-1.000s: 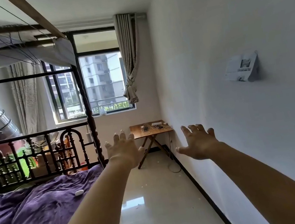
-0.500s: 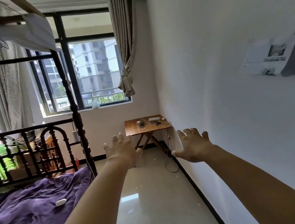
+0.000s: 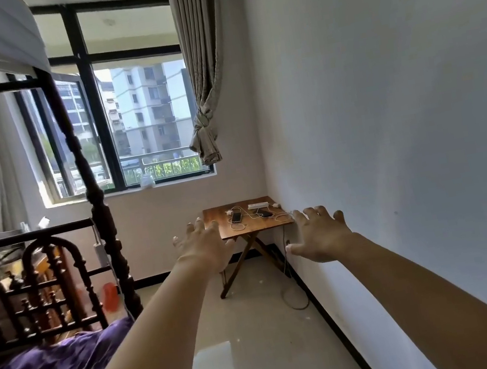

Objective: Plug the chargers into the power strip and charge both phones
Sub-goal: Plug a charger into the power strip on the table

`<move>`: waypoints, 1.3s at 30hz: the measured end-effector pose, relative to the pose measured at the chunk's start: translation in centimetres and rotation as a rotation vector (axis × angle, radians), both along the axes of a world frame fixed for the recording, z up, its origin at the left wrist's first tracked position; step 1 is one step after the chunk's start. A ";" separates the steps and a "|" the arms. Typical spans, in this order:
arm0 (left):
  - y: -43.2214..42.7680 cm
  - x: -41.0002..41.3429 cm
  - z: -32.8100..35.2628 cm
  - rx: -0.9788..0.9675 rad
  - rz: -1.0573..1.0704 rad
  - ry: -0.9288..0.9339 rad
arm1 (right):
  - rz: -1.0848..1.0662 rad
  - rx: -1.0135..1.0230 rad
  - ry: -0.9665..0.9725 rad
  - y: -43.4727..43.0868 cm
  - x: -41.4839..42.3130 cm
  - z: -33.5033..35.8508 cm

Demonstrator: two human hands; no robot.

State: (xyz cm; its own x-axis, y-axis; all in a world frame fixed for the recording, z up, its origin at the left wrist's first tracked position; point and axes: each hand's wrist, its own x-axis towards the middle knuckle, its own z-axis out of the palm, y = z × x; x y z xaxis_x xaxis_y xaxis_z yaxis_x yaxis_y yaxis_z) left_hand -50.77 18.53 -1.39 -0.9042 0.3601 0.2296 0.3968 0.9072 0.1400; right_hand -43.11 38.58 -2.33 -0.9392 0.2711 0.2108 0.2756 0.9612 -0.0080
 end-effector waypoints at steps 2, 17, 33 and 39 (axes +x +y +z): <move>1.2 -4.0 -0.1 -0.008 -0.007 -0.001 | -0.013 -0.001 -0.006 1.2 -3.6 0.1; 15.2 -33.4 -0.5 -0.010 -0.044 0.007 | -0.022 -0.030 -0.026 14.7 -32.8 -0.4; 28.2 -67.3 -2.5 -0.074 -0.135 0.064 | -0.067 -0.036 -0.025 26.5 -66.7 -2.9; 33.4 -80.2 -1.3 -0.046 -0.163 0.059 | -0.115 -0.035 -0.014 31.4 -78.4 -2.3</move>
State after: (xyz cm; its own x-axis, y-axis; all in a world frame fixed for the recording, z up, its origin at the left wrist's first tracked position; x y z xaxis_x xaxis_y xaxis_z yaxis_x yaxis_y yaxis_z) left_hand -130.98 51.89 -2.71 -0.8186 0.5119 0.2604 0.5452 0.8352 0.0721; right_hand -121.53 70.02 -4.64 -0.9042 0.3844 0.1860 0.3846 0.9224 -0.0363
